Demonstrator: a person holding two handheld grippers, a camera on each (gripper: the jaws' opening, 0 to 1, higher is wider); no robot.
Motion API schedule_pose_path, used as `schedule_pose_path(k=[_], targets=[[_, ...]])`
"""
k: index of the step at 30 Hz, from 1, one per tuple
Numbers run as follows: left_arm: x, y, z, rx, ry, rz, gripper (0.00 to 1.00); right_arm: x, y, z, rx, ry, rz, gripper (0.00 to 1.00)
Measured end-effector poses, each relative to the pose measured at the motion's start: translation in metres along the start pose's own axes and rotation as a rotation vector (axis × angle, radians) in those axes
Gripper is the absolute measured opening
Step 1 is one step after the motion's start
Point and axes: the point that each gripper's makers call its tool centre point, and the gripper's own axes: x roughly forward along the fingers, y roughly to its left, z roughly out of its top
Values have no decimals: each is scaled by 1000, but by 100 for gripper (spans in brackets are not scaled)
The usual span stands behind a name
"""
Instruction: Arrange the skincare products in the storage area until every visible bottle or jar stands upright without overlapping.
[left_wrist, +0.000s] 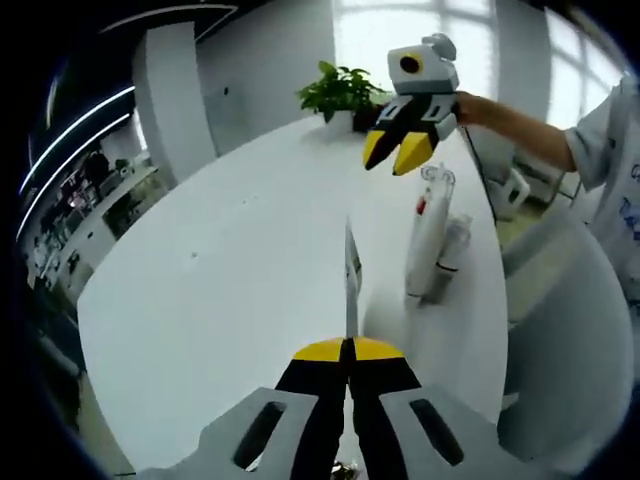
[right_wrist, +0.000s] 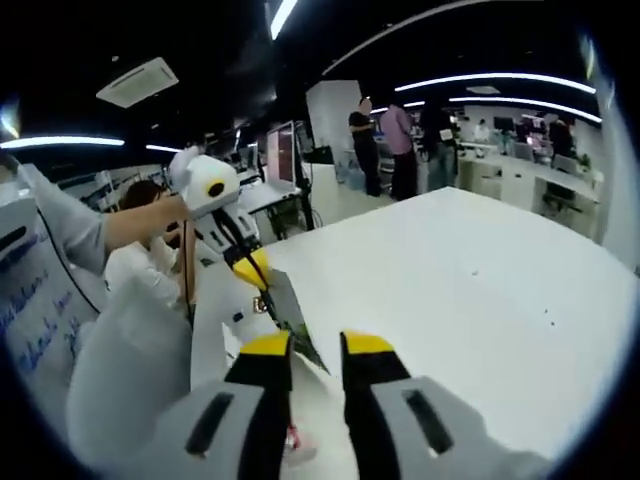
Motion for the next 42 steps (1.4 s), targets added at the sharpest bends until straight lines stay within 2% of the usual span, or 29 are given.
schedule_pose_path(k=[5, 10, 17, 21, 25, 29, 33, 39, 42], targets=[[-9, -2, 2, 27, 29, -4, 0, -1, 16, 11, -27, 2, 20, 23], [-20, -4, 4, 51, 48, -5, 0, -4, 35, 15, -80, 30, 25, 27], [-32, -21, 5, 99, 82, -36, 0, -9, 62, 22, -126, 11, 40, 27], [-39, -26, 5, 118, 89, -29, 0, -9, 75, 19, -134, 11, 49, 27], [-42, -34, 6, 131, 92, -38, 0, -7, 90, 11, -133, 6, 63, 27], [-40, -45, 4, 153, 117, -59, 0, -1, 100, -6, -122, 27, 53, 28], [-38, -56, 4, 165, 128, -90, 0, 4, 108, -23, -107, 54, 41, 28], [-36, -71, 6, 182, 131, -143, 0, 14, 119, -36, -74, 42, 18, 29], [-37, -79, 8, 192, 125, -179, 0, 21, 120, -49, -64, 75, 10, 31]])
